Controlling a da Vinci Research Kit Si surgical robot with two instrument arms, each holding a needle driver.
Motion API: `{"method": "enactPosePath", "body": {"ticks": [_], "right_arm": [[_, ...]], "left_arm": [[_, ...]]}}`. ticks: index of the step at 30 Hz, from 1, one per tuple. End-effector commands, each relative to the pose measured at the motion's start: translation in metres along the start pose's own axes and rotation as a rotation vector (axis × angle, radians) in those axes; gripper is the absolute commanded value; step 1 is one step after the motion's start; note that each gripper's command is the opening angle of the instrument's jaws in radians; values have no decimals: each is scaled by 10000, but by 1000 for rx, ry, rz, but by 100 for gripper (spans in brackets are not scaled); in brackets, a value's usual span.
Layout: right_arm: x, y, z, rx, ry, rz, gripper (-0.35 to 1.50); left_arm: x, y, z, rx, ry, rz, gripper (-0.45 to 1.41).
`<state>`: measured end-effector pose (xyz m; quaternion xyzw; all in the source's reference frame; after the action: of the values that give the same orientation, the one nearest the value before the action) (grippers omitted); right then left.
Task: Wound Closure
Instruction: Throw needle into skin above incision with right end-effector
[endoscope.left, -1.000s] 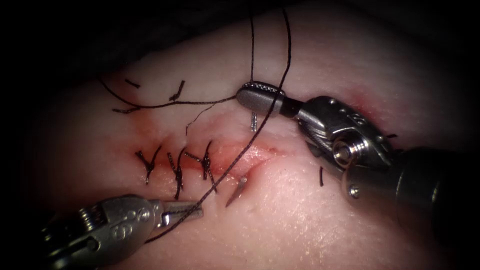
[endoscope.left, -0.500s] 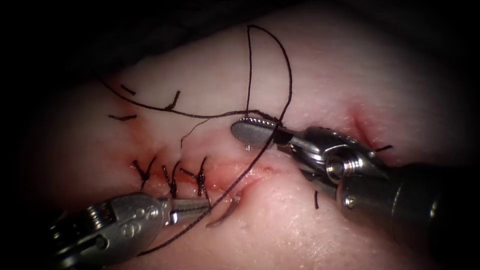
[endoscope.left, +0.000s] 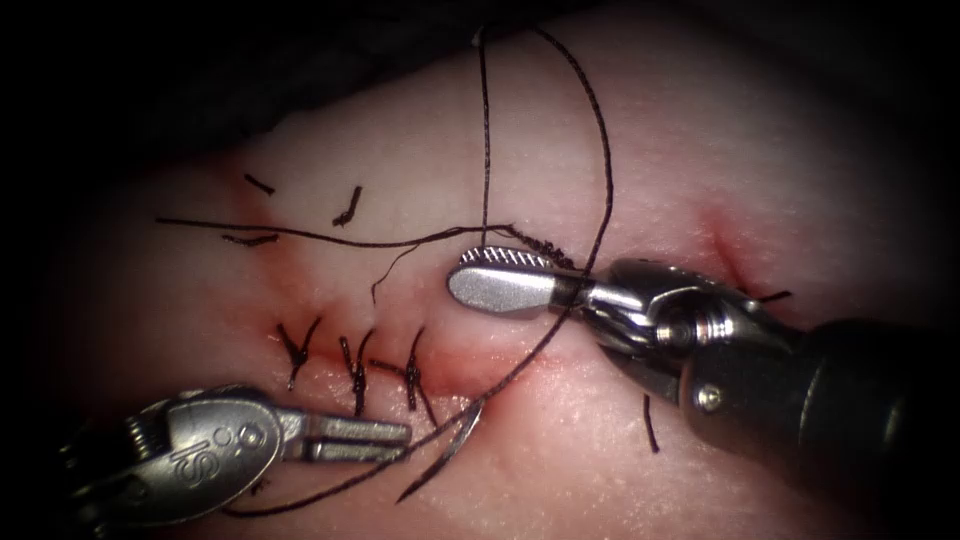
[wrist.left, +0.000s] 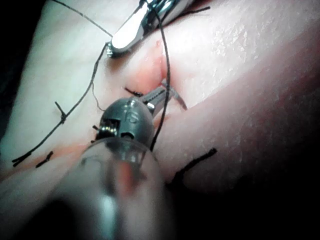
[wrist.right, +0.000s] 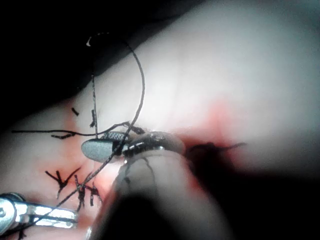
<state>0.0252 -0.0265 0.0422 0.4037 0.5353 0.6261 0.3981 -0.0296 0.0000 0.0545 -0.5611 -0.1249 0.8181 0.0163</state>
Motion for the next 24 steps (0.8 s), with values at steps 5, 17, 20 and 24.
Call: {"method": "enactPosePath", "body": {"ticks": [5,17,20,24], "right_arm": [[8,3,15,3,-2,0,27],[50,4,-8,-118,-12,-290,83],[63,15,-26,-231,-81,-357,105],[90,33,-65,-313,-63,-395,111]], "left_arm": [[-17,-27,14,-61,65,104,-23],[-43,-18,35,-205,67,208,19],[-39,-14,33,-218,67,213,18],[-29,-13,34,-224,67,208,26]]}}
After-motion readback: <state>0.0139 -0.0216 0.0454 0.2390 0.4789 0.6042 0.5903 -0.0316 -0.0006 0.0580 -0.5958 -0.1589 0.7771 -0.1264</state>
